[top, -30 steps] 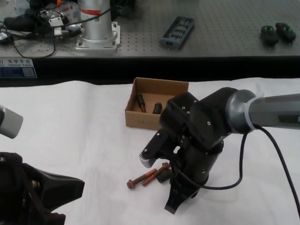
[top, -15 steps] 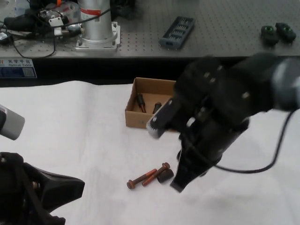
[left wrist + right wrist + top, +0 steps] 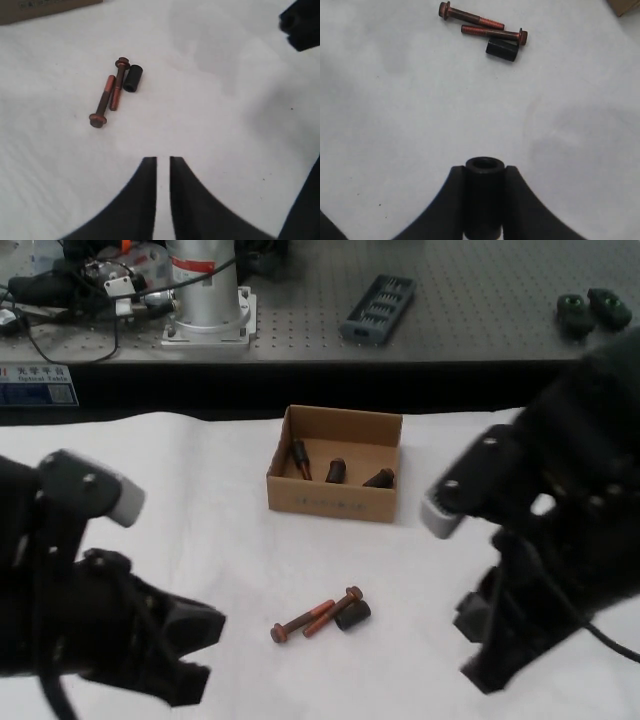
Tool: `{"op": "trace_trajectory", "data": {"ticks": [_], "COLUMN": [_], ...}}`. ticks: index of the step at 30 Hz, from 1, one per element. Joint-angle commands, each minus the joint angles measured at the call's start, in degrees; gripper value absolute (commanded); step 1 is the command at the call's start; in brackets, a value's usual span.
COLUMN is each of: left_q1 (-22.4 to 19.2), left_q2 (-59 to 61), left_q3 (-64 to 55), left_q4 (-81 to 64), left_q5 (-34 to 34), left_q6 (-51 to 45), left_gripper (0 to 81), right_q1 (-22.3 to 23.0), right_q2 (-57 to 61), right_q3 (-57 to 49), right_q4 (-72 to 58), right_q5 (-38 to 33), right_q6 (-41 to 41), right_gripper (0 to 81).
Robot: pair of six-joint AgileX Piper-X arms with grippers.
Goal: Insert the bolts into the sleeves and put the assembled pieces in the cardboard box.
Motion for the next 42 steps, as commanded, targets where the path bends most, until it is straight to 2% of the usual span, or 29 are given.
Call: {"op": "trace_trajectory", "data": {"ticks": [1,2,4,10,20,30,42], "left_q1": [-0.12,-0.12,-0.12,-0.12,-0.34,-2.63,-3.9], "left_q2": [3.72,5.19,7.9,17.76,34.57,44.33,45.54], "left_q3": [-0.3,-0.5,-1.78,-10.27,-24.91,-32.18,-32.59], "left_q4": [-5.28,-6.83,-7.75,-7.75,-2.84,1.15,13.17], "left_q5": [-0.42,-1.06,-3.01,-2.99,-2.94,-2.94,-13.72], "left_q6": [1.1,1.1,1.1,3.43,7.24,10.16,26.67], "left_gripper": [28.1,34.7,41.3,39.2,39.3,39.3,39.3], "right_q1": [0.11,0.11,0.11,0.11,0.11,0.01,0.01], "right_q2": [-5.62,-6.82,-8.96,-12.93,-13.11,-13.11,-13.11], "right_q3": [1.4,1.75,2.24,4.06,4.05,4.05,4.05], "right_q4": [2.4,2.88,3.66,4.03,4.08,3.83,3.83], "right_q5": [-0.97,-0.97,-0.97,-0.97,-0.97,-0.97,-0.97], "right_q6": [1.02,1.02,2.0,2.3,2.3,1.81,1.81], "right_gripper": [1.9,1.9,1.9,1.9,1.9,1.9,1.9]}}
